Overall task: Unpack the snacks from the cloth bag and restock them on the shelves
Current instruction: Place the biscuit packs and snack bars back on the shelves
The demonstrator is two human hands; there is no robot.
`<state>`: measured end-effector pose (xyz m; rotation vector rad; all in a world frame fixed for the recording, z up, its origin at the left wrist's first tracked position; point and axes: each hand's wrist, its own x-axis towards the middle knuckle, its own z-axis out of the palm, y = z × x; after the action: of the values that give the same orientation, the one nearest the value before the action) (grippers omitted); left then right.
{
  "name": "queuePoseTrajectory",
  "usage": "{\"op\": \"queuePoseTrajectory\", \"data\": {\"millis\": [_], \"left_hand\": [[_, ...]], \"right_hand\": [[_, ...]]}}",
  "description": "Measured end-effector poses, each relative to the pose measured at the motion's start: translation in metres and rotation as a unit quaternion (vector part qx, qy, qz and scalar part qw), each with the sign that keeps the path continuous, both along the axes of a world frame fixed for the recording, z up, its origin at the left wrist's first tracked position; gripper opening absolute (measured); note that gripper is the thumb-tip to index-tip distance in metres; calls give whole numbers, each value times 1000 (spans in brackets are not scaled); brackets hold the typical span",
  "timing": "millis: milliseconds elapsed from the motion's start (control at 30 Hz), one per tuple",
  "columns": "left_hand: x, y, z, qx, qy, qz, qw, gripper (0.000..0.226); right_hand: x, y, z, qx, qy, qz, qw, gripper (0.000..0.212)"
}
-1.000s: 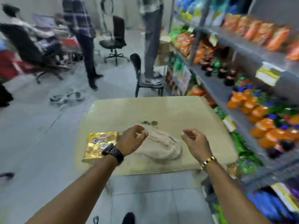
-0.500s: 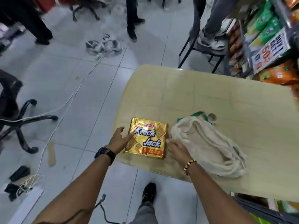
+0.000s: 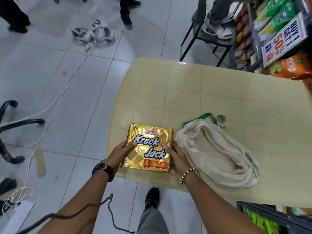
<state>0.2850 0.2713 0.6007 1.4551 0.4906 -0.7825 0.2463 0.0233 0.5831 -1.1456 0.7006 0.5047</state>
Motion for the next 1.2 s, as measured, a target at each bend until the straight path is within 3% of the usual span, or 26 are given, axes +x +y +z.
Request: {"op": "queuePoseTrajectory", "data": {"millis": [333, 567, 667, 933, 1200], "left_hand": [[7, -68, 120, -20, -114, -34, 993, 54], [-14, -188, 259, -69, -212, -144, 964, 68], [-46, -248, 313, -110, -224, -213, 945, 59], [-212, -407, 439, -212, -259, -393, 857, 53], [-449, -520, 525, -292, -211, -586, 726, 29]], "right_hand": [[-13, -63, 119, -36, -127, -94, 987, 51], [-92, -162, 271, -129, -208, -211, 946, 50], [-149, -206, 329, -187, -224, -251, 923, 53], [-387, -296, 466, -379, -205, -379, 819, 55], [-662, -311, 551, -434, -160, -520, 718, 55]]}}
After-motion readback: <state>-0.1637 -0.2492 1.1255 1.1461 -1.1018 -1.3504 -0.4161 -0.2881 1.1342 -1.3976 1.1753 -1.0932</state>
